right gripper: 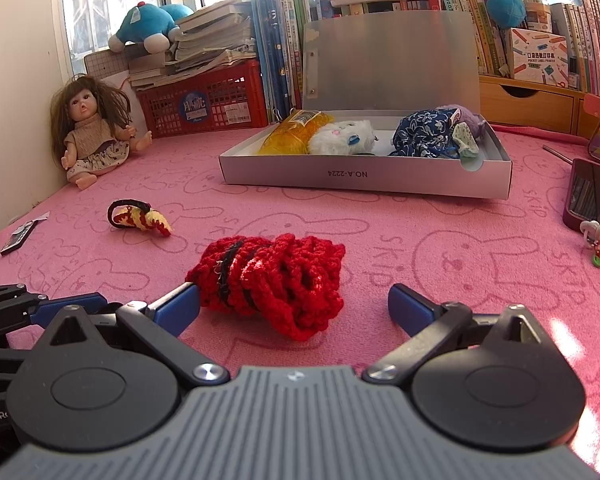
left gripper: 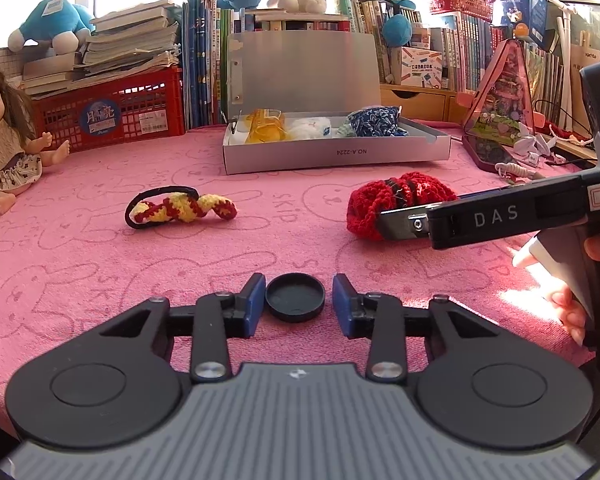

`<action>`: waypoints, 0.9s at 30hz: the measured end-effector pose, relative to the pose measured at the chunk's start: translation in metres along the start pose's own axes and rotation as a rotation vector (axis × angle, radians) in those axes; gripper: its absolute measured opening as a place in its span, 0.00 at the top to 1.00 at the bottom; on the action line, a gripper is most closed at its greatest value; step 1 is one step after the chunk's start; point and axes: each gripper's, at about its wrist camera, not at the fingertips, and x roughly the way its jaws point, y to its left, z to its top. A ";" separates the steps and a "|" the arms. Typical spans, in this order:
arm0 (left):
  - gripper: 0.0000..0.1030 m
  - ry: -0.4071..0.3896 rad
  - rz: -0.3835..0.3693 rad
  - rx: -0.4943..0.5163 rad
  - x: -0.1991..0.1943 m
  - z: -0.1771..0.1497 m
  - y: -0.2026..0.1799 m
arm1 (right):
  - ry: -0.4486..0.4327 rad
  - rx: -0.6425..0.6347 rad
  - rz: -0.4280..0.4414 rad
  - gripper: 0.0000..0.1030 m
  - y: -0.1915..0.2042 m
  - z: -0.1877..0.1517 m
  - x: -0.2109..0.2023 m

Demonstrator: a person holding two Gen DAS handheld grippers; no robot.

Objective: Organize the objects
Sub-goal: 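Grasp the red knitted pouch with the right gripper while the left grasps the black cap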

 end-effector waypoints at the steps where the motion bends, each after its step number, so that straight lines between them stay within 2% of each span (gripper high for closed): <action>1: 0.60 0.001 -0.002 -0.001 0.000 0.000 0.000 | 0.000 0.000 0.000 0.00 0.000 0.000 0.000; 3: 0.64 0.002 -0.004 -0.009 -0.001 0.000 0.001 | -0.001 0.001 0.000 0.00 0.000 0.000 0.000; 11: 0.64 0.002 -0.002 -0.005 -0.004 0.000 0.002 | -0.012 -0.003 0.014 0.00 0.007 0.002 -0.001; 16: 0.64 0.005 -0.009 -0.007 -0.004 0.001 0.002 | -0.006 -0.051 0.011 0.02 0.021 0.004 0.003; 19: 0.64 0.005 -0.009 -0.008 -0.004 0.000 0.002 | 0.002 -0.076 0.004 0.05 0.026 0.005 0.006; 24: 0.64 0.007 -0.010 -0.016 -0.004 0.000 0.003 | 0.010 -0.064 -0.010 0.18 0.027 0.004 0.008; 27: 0.64 0.006 -0.010 -0.016 -0.004 0.001 0.004 | 0.010 -0.052 -0.002 0.23 0.025 0.004 0.007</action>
